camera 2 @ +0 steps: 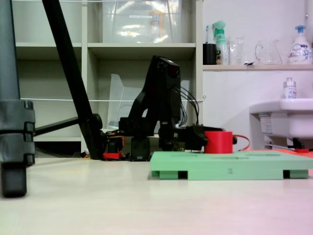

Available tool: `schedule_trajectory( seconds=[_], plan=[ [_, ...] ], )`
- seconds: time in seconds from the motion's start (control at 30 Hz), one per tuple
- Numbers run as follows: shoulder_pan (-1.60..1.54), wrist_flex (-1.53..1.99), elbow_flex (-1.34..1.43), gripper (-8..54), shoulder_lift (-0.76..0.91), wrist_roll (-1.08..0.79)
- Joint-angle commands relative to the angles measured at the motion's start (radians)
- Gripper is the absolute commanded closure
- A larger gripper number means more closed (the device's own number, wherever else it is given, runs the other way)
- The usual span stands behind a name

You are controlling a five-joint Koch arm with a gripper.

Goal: Put the cylinder block into the corresponding hole

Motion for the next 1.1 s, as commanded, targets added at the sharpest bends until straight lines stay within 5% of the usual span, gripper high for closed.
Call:
schedule_trajectory(
  seconds=[0.0,0.33,0.43,0.6,0.73,0.9,1.07],
  plan=[
    [-0.008,-0.055,0.009,-6.7,0.011,-0.014],
    [-0.044,-0.044,0.172,-6.3,0.305,-0.040],
    [-0.046,0.160,0.239,-0.6,0.586,-0.041],
    [0.037,1.077,0.167,7.6,1.213,-0.293],
    [0.153,1.029,0.158,7.1,1.215,-0.480],
    [0.474,0.951,0.143,14.4,1.215,-1.072],
    [0.719,0.946,0.126,14.5,1.215,-1.339]
  ],
)
